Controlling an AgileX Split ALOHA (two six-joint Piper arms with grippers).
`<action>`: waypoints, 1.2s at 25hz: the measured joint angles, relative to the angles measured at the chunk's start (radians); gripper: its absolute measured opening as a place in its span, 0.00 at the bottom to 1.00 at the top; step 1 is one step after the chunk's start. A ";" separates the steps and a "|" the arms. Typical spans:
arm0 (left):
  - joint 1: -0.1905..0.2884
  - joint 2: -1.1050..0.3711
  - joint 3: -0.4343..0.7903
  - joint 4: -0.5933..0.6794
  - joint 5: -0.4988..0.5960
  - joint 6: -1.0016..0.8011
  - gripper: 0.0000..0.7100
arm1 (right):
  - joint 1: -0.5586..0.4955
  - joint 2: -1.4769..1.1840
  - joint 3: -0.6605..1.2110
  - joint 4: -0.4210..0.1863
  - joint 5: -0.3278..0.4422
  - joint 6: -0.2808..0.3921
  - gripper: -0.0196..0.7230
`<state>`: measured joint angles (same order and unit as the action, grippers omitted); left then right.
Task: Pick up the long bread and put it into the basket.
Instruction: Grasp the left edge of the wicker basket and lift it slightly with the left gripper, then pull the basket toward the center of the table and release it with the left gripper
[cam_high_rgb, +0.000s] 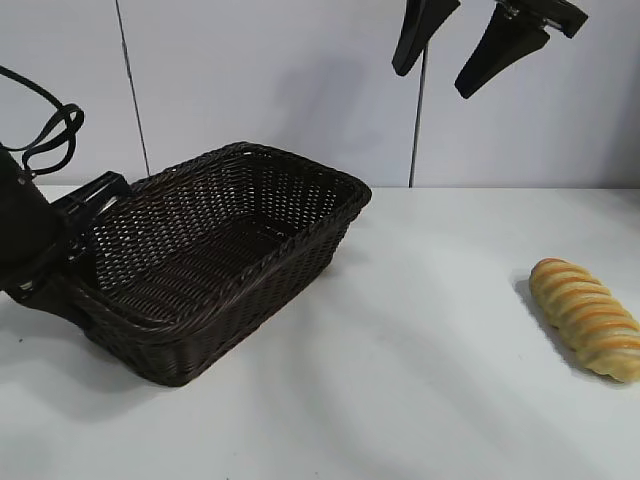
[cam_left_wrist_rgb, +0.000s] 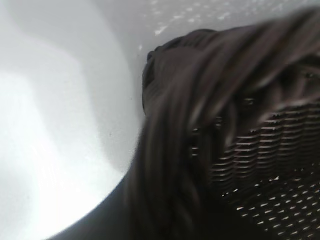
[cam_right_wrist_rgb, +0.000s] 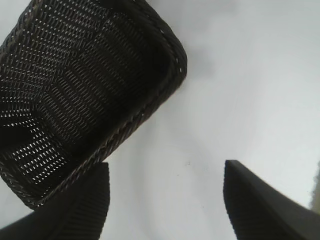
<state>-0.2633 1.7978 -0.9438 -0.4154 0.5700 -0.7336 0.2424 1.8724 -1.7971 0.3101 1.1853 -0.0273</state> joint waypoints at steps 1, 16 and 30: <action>0.001 0.000 -0.011 0.000 0.015 0.017 0.14 | 0.000 0.000 0.000 0.000 0.000 0.000 0.67; 0.027 0.003 -0.199 0.012 0.240 0.266 0.14 | 0.000 0.000 0.000 0.000 0.000 0.000 0.67; 0.101 0.008 -0.279 0.021 0.380 0.545 0.14 | 0.000 0.000 0.000 0.000 0.001 0.000 0.67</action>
<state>-0.1619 1.8059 -1.2225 -0.3940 0.9505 -0.1883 0.2424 1.8724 -1.7971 0.3101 1.1862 -0.0273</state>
